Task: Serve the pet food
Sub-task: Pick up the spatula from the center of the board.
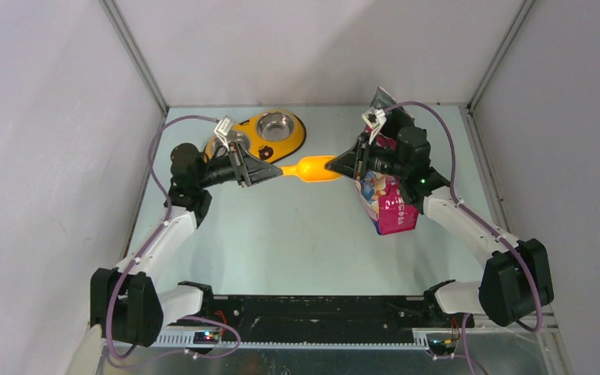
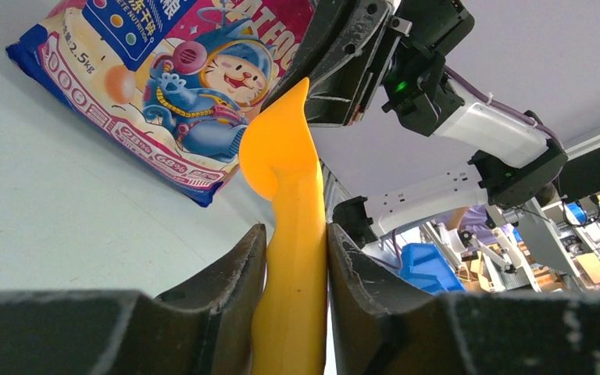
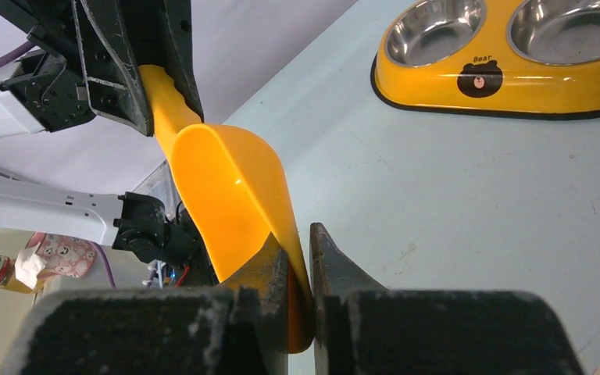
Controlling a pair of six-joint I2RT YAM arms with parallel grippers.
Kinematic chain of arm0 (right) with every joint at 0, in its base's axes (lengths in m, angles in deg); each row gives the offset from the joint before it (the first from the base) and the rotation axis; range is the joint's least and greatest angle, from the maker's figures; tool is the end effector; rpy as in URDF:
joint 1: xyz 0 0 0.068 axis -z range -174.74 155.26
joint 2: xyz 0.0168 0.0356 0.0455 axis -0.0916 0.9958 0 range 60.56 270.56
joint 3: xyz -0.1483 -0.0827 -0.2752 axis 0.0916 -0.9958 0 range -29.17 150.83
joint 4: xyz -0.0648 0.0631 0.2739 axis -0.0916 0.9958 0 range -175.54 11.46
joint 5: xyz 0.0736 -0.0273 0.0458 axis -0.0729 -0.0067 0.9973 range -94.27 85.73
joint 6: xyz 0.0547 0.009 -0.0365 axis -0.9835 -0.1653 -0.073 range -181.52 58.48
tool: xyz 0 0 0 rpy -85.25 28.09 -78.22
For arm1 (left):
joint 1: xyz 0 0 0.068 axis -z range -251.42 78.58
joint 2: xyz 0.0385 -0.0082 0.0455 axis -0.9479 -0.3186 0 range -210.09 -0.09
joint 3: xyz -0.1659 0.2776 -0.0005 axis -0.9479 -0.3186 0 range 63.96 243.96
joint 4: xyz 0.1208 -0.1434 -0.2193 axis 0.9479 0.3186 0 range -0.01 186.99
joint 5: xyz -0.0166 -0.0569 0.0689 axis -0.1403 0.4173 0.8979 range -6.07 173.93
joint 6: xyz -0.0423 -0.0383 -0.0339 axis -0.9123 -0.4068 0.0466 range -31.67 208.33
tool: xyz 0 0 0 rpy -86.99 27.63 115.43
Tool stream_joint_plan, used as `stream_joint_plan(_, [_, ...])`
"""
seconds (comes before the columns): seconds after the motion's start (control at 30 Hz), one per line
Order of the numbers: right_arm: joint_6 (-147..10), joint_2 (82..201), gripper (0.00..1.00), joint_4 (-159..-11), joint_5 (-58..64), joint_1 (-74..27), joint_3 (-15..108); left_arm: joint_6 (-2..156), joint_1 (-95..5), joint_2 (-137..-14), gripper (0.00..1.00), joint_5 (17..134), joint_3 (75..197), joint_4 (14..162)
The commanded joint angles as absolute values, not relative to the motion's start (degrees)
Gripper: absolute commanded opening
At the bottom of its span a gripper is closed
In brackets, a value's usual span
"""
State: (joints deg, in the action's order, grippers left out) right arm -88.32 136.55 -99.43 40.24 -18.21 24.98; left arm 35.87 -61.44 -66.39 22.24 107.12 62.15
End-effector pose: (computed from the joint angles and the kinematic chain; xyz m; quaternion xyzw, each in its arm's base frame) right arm 0.2882 0.1653 0.3586 -0.2282 0.7051 0.5167 0.4286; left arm 0.2549 -0.0918 0.3585 0.1408 0.6788 -0.6244 0.3600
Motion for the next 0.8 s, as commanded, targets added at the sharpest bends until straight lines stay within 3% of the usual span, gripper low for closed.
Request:
stream_joint_plan(0.0, [-85.92,137.72,0.0,-97.61,33.64,-19.4,24.48,36.74,-60.96,-64.45,0.37,21.26,107.91,59.2])
stream_joint_plan(0.17, [-85.56,137.91,0.0,-97.75,33.45,-19.8,24.53,37.01,-60.96,-64.33,0.31,21.38,107.74,59.31])
stream_joint_plan(0.4, [-85.13,137.84,0.0,-97.48,32.93,-19.79,24.53,38.06,-60.96,-64.01,0.02,21.81,107.88,60.86])
stream_joint_plan(0.47, [-84.89,137.57,0.03,-97.46,32.83,-19.6,24.53,39.09,-60.96,-63.8,0.0,22.12,108.09,62.19])
stream_joint_plan(0.57, [-83.98,136.95,0.23,-97.69,33.16,-19.28,24.53,41.51,-61.01,-63.43,0.0,22.66,108.74,65.04])
stream_joint_plan(0.67, [-81.64,134.51,0.55,-97.66,34.06,-18.47,24.66,47.03,-61.55,-63.17,0.0,23.61,110.4,71.94])
stream_joint_plan(0.77, [-77.29,131.2,0.73,-94.24,35.96,-17.83,26.78,50.0,-62.88,-63.24,0.0,23.94,112.38,75.44])
